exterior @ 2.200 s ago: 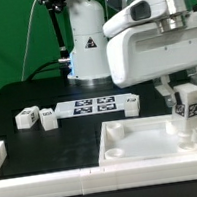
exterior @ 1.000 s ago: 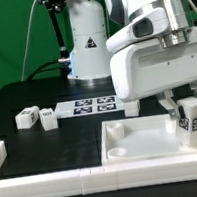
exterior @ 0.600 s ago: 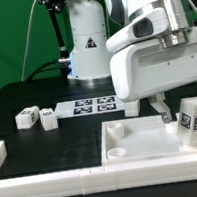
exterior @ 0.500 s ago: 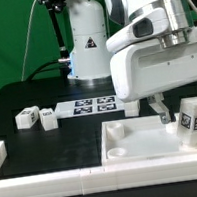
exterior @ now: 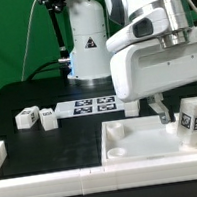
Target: Assemble one leg
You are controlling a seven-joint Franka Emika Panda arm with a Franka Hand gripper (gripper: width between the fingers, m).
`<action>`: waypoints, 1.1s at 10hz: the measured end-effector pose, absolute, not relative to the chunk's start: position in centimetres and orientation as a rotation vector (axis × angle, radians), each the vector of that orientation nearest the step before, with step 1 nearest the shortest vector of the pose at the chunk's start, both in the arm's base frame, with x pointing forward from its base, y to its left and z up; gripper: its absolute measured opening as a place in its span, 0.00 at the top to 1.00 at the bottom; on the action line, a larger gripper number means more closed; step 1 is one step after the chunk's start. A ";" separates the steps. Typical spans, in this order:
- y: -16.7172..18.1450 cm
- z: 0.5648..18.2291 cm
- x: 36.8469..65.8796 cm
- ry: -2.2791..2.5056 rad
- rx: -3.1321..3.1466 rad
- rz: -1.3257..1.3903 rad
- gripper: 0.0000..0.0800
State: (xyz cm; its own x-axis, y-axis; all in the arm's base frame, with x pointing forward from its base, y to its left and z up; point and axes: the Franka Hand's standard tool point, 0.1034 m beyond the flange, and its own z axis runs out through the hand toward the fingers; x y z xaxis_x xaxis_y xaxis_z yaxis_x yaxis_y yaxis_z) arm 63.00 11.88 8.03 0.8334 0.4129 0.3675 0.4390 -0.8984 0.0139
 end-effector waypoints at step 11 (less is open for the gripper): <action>11.9 8.5 62.2 -0.683 -2.980 0.083 0.19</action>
Offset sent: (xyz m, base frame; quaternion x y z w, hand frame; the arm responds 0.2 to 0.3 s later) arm 0.0000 0.0000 0.0000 0.0000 -0.0799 0.0000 0.9968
